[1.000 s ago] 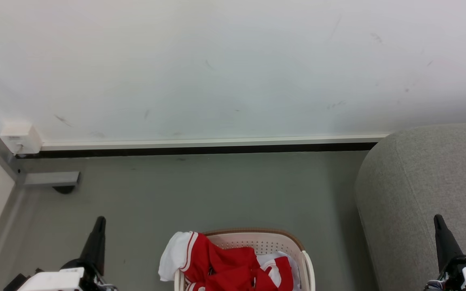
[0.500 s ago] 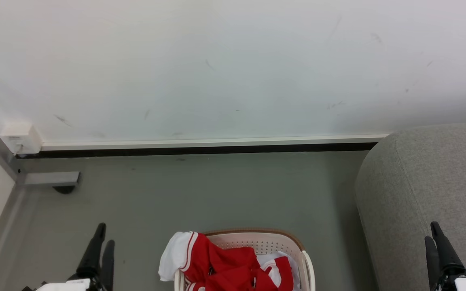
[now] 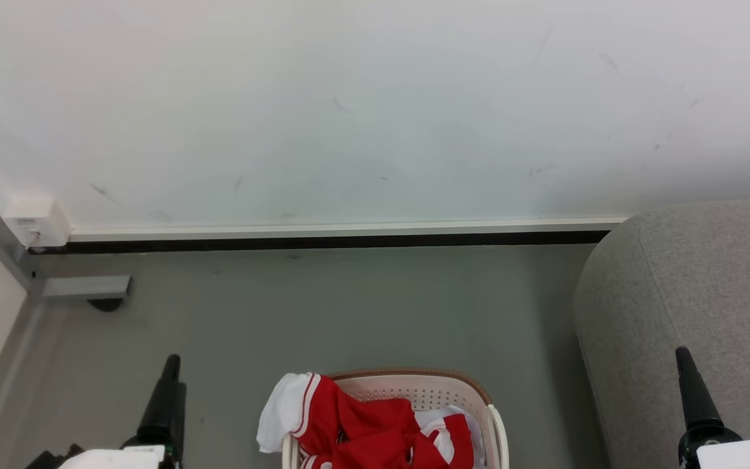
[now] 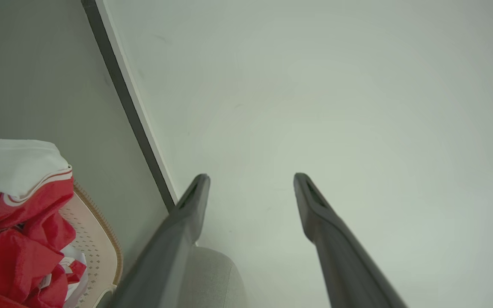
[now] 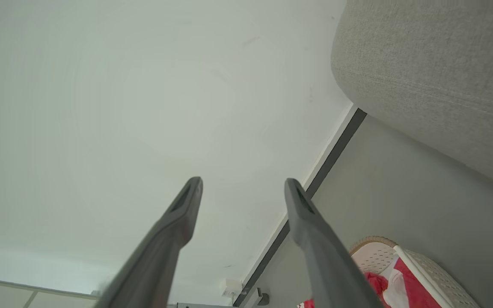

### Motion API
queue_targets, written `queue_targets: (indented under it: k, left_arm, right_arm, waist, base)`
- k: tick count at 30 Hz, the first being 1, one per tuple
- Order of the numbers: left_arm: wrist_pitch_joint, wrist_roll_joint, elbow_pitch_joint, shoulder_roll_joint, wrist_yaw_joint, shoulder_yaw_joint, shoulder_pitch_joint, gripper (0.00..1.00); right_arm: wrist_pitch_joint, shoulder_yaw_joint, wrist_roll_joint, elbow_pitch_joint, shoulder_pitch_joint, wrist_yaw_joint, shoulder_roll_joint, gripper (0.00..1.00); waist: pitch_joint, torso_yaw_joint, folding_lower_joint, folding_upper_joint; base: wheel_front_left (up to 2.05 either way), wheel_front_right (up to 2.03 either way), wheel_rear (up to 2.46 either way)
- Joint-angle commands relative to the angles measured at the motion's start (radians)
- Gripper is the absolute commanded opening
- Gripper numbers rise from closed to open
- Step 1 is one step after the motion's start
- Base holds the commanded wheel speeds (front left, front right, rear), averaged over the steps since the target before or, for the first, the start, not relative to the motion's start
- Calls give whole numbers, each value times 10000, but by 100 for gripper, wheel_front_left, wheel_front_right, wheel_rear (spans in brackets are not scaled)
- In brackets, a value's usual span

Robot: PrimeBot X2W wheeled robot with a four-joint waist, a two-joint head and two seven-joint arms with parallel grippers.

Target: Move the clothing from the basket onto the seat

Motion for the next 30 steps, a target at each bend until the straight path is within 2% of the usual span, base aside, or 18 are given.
queue_targets:
  k: [1,14,20,30]
  left_arm:
    - [-106,463,-205,51,23,-36,-67,100]
    - [-636,3518,-557,63,348,-449,21,100]
    - [-868,4969,-703,68,377,-617,98,100]
    - [-1196,6794,-948,77,358,-756,262,100]
  right_arm:
    - [-117,75,-598,-264,-92,-3,-101,100]
    - [-648,590,-4297,-292,-31,-5,-183,100]
    - [-871,816,-5414,-203,-67,-6,-224,100]
    - [-1214,1135,-6860,-121,-54,-8,-317,100]
  waist:
    - [-1,9,0,0]
    - [-31,120,0,0]
    - [-41,164,0,0]
    - [-63,229,0,0]
  base:
    - [0,0,0]
    - [0,0,0]
    - [0,0,0]
    - [0,0,0]
